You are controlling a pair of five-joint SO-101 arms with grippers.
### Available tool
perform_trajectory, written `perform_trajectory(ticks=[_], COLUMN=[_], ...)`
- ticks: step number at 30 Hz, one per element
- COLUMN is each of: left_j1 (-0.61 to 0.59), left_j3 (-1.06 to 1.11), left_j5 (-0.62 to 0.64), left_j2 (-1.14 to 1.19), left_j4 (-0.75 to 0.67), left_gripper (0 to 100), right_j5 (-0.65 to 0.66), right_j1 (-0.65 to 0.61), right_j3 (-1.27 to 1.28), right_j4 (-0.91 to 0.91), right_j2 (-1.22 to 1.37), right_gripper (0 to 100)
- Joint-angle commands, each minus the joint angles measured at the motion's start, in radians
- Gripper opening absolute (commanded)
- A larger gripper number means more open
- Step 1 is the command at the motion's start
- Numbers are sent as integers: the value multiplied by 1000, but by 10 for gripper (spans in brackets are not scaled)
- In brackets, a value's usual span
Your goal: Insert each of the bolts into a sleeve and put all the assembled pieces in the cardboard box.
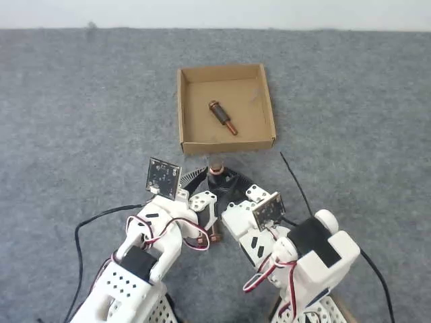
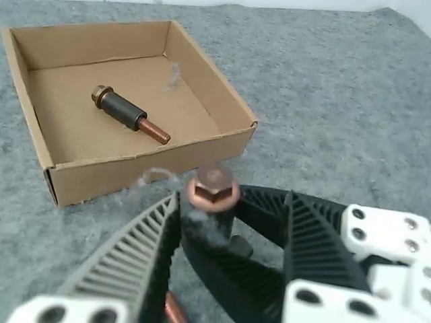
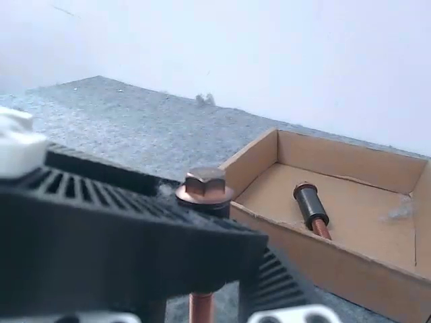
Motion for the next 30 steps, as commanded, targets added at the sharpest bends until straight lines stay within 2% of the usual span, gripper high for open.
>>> perform_trajectory(ticks=[1, 5, 13, 21, 26, 30], left_j1=[2, -12, -201, -201, -210, -212], left_j3=[-8, -35, -73, -163, -251, -294], left_j5=[2, 3, 2, 6, 83, 91], left_j2=[-15, -15, -15, -17, -17, -17], left_j4=[3, 3, 3, 183, 265, 308], left_gripper=[235, 235, 233, 232, 232, 231], right_j5=[-9, -9, -9, -9, -9, -9], right_j1=[12, 12, 13, 13, 13, 13], right_j3=[21, 21, 21, 21, 21, 21], right_j4=[-8, -8, -8, -5, -5, -4], right_j2=[-12, -13, -15, -13, -13, -12], right_gripper=[6, 6, 6, 6, 6, 6])
